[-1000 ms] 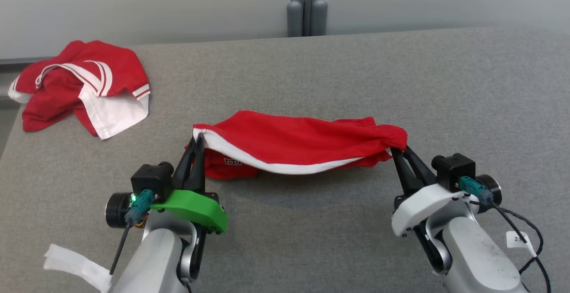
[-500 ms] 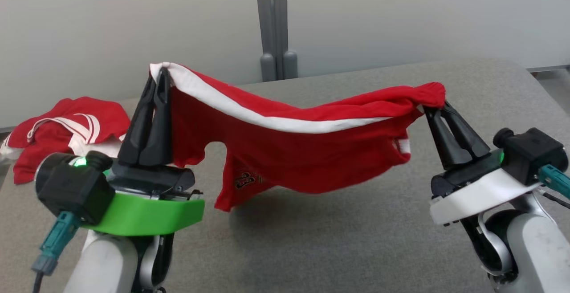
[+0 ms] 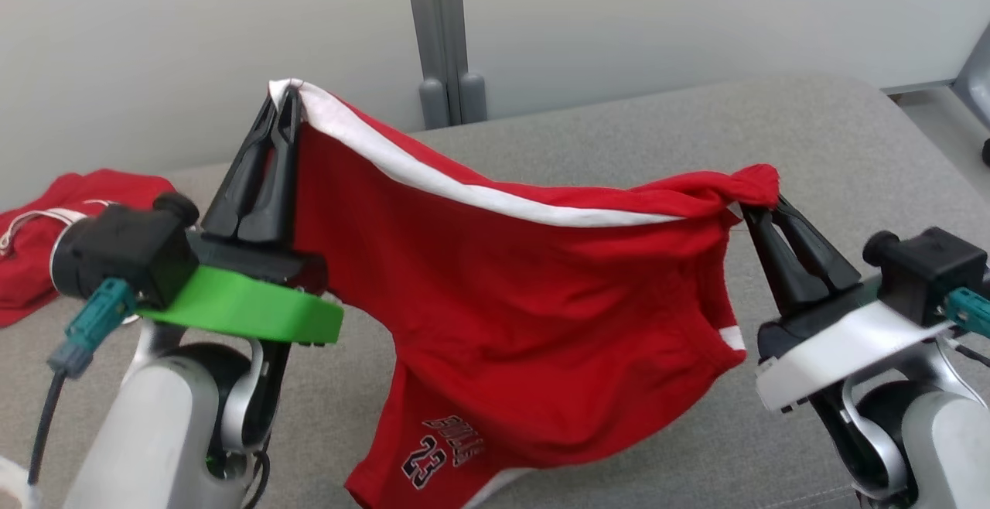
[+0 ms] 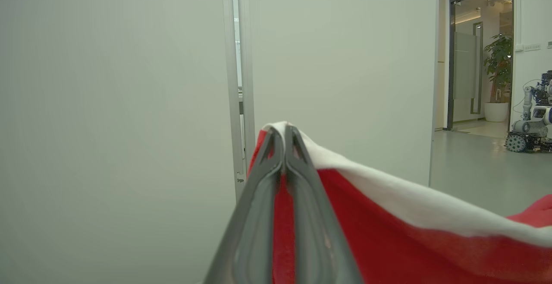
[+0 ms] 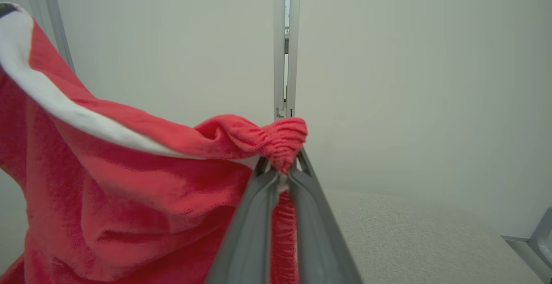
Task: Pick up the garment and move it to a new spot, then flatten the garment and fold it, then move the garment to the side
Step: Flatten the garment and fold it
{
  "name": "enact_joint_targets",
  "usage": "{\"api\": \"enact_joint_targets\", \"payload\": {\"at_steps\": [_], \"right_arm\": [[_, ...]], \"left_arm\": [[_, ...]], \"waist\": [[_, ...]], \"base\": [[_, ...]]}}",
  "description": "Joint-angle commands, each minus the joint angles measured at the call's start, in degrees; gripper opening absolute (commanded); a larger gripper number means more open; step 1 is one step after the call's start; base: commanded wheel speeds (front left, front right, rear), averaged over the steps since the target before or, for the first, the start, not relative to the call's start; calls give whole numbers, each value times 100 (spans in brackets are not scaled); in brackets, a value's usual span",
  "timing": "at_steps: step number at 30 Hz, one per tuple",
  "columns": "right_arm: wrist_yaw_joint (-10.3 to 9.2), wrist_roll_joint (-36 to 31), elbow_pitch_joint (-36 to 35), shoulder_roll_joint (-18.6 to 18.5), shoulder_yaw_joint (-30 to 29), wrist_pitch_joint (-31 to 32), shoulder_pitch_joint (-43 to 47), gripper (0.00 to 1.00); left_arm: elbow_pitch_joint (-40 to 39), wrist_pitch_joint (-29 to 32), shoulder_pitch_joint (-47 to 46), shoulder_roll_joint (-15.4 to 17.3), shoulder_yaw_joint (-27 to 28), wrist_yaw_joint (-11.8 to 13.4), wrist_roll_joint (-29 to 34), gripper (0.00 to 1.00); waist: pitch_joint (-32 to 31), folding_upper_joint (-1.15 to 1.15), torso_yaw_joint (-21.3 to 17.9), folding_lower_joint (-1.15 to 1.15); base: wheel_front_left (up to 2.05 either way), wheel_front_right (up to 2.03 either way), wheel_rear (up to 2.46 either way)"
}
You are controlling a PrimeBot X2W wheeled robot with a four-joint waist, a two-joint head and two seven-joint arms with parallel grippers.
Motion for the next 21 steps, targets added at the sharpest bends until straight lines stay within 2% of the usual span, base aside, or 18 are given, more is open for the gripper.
{"api": "enact_joint_targets", "payload": {"at_steps": [1, 4, 7, 10, 13, 17, 21], "right_arm": [[-2, 91, 168, 12, 75, -83, -345, 0], [-2, 6, 808, -71, 320, -326, -1115, 0], [-2, -78, 1697, -37, 555, -720, -2284, 0], [-4, -232, 2647, 189, 584, -1171, -3316, 0], [-4, -367, 3687, 457, 568, -1630, -4179, 0], [-5, -589, 4818, 672, 733, -2178, -4708, 0], [-5, -569, 5576, 787, 834, -2511, -4637, 0]], "left_arm": [[239, 61, -305, 16, 56, -13, -15, 0], [908, 78, -975, 81, 67, -144, 85, 0], [1807, 11, -1930, 132, 99, -314, 205, 0], [2651, -252, -2904, 81, 90, -426, 396, 0], [3379, -641, -3621, -108, 40, -479, 476, 0], [4050, -1090, -3993, -314, -33, -572, 479, 0], [4393, -1450, -3701, -480, -117, -688, 392, 0]], "waist": [[447, 0, -21, 0], [825, 0, -63, 0], [1143, 0, -101, 0], [1354, 0, -101, 0], [1538, 0, -69, 0], [1745, 0, 23, 0], [1894, 0, 117, 0]], "base": [[0, 0, 0], [0, 0, 0], [0, 0, 0], [0, 0, 0], [0, 0, 0], [0, 0, 0], [0, 0, 0]]}}
